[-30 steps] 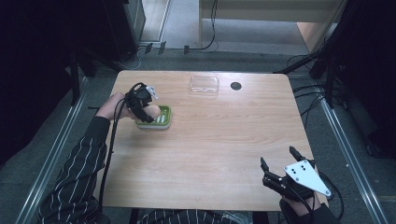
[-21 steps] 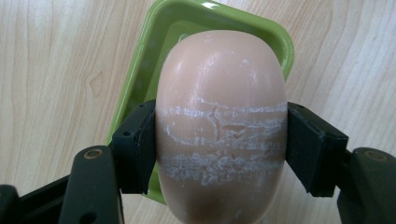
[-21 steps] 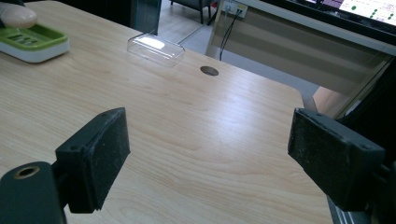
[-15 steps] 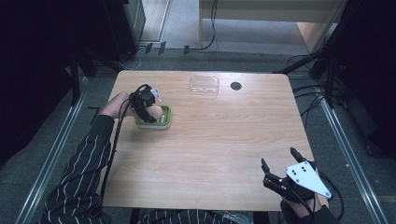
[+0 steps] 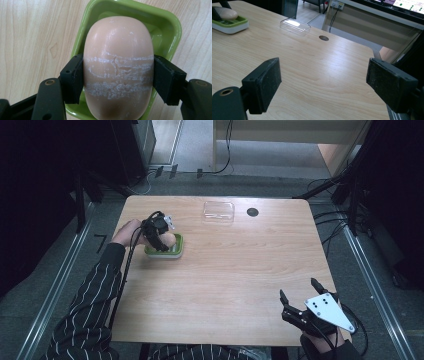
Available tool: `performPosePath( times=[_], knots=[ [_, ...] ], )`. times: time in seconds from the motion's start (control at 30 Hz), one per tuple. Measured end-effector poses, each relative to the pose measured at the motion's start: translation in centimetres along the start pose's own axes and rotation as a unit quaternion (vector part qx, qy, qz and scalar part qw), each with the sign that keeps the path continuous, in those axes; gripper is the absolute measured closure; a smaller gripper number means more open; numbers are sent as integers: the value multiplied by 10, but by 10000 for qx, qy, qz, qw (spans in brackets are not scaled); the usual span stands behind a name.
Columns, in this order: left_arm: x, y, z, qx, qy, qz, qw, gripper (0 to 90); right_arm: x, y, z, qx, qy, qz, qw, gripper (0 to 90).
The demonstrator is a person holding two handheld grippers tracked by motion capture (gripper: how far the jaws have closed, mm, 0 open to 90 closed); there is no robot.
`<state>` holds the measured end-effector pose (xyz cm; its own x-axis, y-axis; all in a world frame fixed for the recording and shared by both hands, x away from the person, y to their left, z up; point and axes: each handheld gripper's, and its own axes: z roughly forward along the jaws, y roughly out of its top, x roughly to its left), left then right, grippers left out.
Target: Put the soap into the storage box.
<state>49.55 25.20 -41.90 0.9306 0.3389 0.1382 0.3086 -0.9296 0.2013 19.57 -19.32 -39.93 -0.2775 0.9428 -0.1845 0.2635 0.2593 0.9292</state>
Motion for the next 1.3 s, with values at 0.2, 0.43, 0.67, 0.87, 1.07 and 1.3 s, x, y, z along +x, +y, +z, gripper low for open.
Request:
performPosePath(
  times=[0.2, 0.43, 0.67, 0.87, 1.07, 1.3],
  knots=[
    [2, -1, 2, -53, 52, -42, 10000, 335, 1, 0, 0, 6, 3, 19, 10000, 134],
    [3, -2, 6, -48, 35, -148, 9999, 334, 0, 0, 0, 0, 13, 9, 10000, 134],
    [5, -3, 10, -32, -7, -215, 9998, 333, 1, 0, 0, -3, 16, 12, 10000, 134],
    [5, -3, 3, -191, 67, -242, 9995, 330, 0, 0, 0, -2, 15, 11, 10000, 134],
    [4, -4, -3, -209, 58, -367, 9991, 286, 1, 1, 1, -18, 28, -1, 10000, 134],
    [2, -3, -13, -99, -65, -642, 9979, 164, 0, 1, 0, -30, 23, 6, 10000, 134]
  ],
)
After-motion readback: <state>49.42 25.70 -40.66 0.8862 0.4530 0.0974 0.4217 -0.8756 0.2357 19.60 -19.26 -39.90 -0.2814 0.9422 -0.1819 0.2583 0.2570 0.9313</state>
